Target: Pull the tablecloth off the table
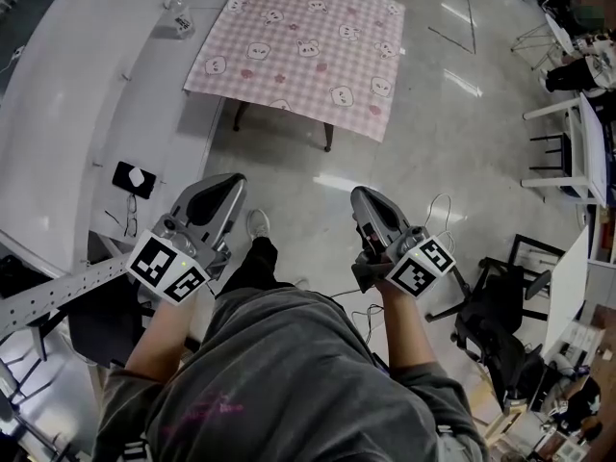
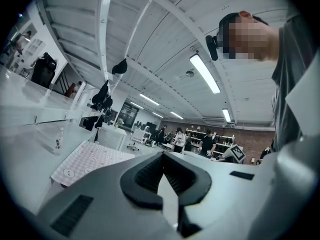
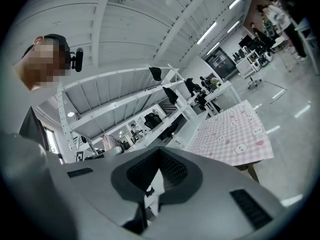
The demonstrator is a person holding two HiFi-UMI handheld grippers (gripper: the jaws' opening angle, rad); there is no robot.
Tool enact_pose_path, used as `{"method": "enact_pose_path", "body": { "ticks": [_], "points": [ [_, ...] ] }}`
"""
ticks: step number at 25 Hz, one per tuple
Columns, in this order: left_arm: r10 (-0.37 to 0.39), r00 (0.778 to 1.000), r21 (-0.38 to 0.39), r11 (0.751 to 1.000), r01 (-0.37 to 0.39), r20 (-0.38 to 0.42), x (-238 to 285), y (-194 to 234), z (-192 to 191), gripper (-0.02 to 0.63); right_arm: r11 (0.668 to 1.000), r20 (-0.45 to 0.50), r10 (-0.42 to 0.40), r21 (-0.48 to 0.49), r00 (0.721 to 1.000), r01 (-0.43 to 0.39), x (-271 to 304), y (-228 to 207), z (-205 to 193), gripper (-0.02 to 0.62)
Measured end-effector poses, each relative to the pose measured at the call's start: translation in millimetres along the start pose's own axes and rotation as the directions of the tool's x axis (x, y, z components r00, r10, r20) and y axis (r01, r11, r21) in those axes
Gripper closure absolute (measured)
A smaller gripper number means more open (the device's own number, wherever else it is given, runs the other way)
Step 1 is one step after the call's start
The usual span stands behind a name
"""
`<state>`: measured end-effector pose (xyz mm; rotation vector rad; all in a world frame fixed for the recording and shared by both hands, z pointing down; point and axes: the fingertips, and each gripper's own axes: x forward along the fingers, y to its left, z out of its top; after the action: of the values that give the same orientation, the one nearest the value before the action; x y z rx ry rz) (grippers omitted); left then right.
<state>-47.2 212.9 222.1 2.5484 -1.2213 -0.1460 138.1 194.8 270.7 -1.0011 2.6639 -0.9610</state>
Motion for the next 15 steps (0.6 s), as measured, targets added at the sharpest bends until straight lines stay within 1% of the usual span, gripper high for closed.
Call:
{"method": "enact_pose_path", "body": {
  "ticks": [10, 15],
  "points": [
    [-0.040, 0.999, -0.015, 0.999, 0.040, -0.002, 11.0, 64.5, 28.2, 0.606, 1.000, 0.007, -0.015, -0.015, 1.000, 0.015, 71.1, 10.1, 21.6, 0.600],
    [-0.058, 0.998, -0.018, 0.998, 0.057, -0.011, 15.3, 95.9, 35.1, 0.606, 0.999, 0.013, -0.022, -0.023, 1.000, 0.023, 101.9, 13.0, 30.3, 0.600]
  ]
}}
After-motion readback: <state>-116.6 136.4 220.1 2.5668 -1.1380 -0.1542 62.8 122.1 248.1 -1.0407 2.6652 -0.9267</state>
